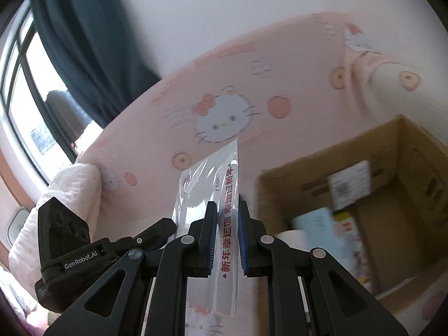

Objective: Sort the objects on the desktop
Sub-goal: 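Carry the envelope and the bag in both tools over the cardboard box, then open both tools to drop the envelope and bag into the box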

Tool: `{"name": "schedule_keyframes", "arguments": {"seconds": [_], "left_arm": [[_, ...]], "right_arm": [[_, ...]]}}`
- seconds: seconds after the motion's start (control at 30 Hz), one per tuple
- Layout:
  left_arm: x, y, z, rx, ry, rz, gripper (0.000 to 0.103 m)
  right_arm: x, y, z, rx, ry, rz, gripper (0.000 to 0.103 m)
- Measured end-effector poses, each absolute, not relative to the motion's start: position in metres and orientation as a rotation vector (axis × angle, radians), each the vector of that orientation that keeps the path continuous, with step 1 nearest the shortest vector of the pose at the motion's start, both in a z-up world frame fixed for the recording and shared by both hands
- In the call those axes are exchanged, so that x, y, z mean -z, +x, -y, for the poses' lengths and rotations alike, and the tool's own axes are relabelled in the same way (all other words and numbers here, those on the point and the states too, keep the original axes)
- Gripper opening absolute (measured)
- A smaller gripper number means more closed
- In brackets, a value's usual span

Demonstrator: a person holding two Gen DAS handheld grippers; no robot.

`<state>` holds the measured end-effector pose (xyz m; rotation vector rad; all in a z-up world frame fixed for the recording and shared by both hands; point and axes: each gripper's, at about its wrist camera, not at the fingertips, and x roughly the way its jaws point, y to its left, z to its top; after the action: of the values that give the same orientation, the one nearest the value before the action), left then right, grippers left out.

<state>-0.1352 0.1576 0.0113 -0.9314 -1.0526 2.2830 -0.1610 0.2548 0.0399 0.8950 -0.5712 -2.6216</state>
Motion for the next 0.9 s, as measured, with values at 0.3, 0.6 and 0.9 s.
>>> {"name": "schedule_keyframes", "arguments": {"seconds": [0.3, 0.6, 0.9], "left_arm": [[-0.003, -0.164, -0.257, -2.163, -1.014, 0.970, 0.007], [0.022, -0.180, -0.323, -2.124, -1.137, 0.905, 0.008], [0.044, -0.191, -0.336, -2.108, -1.241, 0.913, 0.008]], "right_arm": [[-0.037, -0.188, -0.326, 2.695, 0.953, 0.626, 0.012], [-0.023, -0.191, -0.405, 2.753, 1.061, 0.606, 0.012], [0.004, -0.217, -0.413, 2.718, 1.163, 0.646, 0.012]]}}
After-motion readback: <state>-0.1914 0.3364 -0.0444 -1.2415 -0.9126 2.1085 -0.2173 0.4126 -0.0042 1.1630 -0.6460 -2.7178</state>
